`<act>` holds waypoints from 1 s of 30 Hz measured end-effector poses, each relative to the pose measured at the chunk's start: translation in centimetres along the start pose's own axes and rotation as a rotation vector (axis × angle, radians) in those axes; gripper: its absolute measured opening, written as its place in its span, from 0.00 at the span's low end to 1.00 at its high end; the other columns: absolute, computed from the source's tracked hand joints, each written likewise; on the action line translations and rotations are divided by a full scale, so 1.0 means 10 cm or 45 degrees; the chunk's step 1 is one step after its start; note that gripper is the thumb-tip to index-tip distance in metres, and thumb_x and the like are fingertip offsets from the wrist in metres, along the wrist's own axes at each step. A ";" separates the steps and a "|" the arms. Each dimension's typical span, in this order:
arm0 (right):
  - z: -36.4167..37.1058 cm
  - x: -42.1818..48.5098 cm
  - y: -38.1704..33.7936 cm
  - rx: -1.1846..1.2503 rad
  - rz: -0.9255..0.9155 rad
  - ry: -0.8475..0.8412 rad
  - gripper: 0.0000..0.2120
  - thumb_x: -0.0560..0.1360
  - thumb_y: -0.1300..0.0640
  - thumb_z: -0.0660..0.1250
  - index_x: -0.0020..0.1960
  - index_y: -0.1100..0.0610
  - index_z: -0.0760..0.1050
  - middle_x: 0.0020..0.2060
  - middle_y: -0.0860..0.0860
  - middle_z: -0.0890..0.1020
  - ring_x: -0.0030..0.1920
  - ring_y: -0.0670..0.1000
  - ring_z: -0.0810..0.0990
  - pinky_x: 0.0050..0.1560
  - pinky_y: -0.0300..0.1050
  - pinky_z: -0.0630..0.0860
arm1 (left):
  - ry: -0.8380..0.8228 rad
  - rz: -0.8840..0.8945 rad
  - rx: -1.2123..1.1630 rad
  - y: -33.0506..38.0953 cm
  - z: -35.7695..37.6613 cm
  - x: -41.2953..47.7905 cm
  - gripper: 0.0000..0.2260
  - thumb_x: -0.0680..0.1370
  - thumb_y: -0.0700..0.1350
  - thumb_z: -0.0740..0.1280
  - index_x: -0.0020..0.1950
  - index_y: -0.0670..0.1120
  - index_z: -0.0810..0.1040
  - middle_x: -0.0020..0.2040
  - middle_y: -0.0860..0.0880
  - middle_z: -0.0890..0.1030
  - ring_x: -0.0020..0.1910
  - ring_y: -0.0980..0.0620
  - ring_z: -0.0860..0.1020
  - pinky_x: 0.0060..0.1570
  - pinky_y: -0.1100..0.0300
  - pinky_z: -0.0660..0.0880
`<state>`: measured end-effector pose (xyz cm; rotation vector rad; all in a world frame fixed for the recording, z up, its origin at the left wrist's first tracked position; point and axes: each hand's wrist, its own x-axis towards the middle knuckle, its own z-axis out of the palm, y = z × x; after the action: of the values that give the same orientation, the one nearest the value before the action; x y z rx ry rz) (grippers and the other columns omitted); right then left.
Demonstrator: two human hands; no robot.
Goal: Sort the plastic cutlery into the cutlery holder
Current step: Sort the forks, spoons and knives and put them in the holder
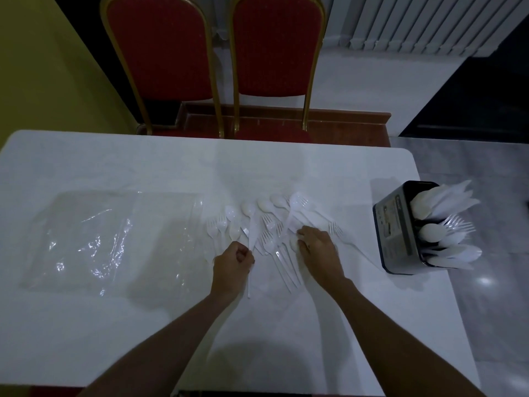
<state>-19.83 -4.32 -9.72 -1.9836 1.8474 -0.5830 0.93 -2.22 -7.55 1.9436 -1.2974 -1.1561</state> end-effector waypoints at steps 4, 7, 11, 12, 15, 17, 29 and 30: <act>-0.07 0.03 0.08 0.015 0.112 0.035 0.12 0.75 0.69 0.63 0.56 0.62 0.78 0.50 0.58 0.83 0.50 0.59 0.80 0.51 0.52 0.79 | -0.006 0.028 0.001 0.03 -0.03 0.02 0.01 0.74 0.40 0.69 0.43 0.45 0.77 0.37 0.48 0.83 0.36 0.52 0.81 0.36 0.67 0.74; -0.24 0.04 0.08 0.051 0.195 0.074 0.16 0.75 0.73 0.62 0.60 0.64 0.77 0.53 0.60 0.82 0.54 0.58 0.80 0.59 0.48 0.75 | 0.006 0.119 0.057 0.14 -0.07 0.06 0.03 0.73 0.40 0.70 0.46 0.45 0.79 0.36 0.50 0.82 0.35 0.53 0.81 0.36 0.66 0.75; -0.59 0.05 0.07 0.093 0.298 0.036 0.18 0.76 0.72 0.59 0.64 0.61 0.74 0.58 0.58 0.80 0.58 0.56 0.78 0.62 0.46 0.72 | -0.018 0.160 -0.039 0.49 -0.09 0.09 0.08 0.73 0.39 0.69 0.48 0.49 0.80 0.38 0.46 0.84 0.38 0.49 0.82 0.41 0.57 0.78; -0.72 0.04 0.06 0.111 0.314 0.051 0.19 0.76 0.72 0.58 0.64 0.61 0.74 0.59 0.57 0.79 0.58 0.56 0.78 0.62 0.47 0.74 | -0.030 0.174 -0.081 0.63 -0.07 0.09 0.07 0.72 0.39 0.69 0.47 0.50 0.80 0.38 0.46 0.84 0.37 0.48 0.82 0.40 0.57 0.78; -1.09 0.03 0.02 0.143 0.284 0.135 0.20 0.76 0.72 0.57 0.64 0.60 0.74 0.58 0.57 0.79 0.56 0.54 0.80 0.57 0.46 0.76 | -0.049 0.239 -0.213 1.03 0.01 0.11 0.04 0.74 0.40 0.69 0.45 0.50 0.79 0.37 0.49 0.84 0.36 0.50 0.82 0.40 0.58 0.77; -1.34 0.02 -0.02 0.151 0.240 0.197 0.19 0.76 0.72 0.57 0.64 0.60 0.74 0.57 0.57 0.80 0.52 0.53 0.81 0.53 0.45 0.77 | -0.080 0.322 -0.271 1.29 0.09 0.09 0.01 0.76 0.43 0.68 0.47 0.48 0.79 0.38 0.50 0.85 0.38 0.51 0.83 0.42 0.61 0.79; -2.63 -0.18 0.44 0.205 0.208 0.673 0.15 0.76 0.67 0.60 0.59 0.57 0.78 0.50 0.51 0.83 0.49 0.50 0.82 0.55 0.48 0.78 | -0.210 0.621 -0.476 2.59 1.03 -0.31 0.05 0.75 0.39 0.69 0.48 0.44 0.75 0.39 0.48 0.82 0.39 0.53 0.83 0.47 0.54 0.82; -2.68 -0.19 0.52 0.224 0.237 0.698 0.15 0.76 0.66 0.60 0.58 0.56 0.78 0.50 0.50 0.84 0.49 0.49 0.82 0.54 0.50 0.78 | -0.227 0.627 -0.476 2.62 1.12 -0.35 0.05 0.75 0.39 0.69 0.48 0.44 0.74 0.39 0.48 0.82 0.39 0.53 0.83 0.48 0.53 0.82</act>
<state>-38.52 -2.44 10.12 -1.6164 2.1596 -1.2787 -21.55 -9.13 8.85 1.1903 -1.4230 -1.2221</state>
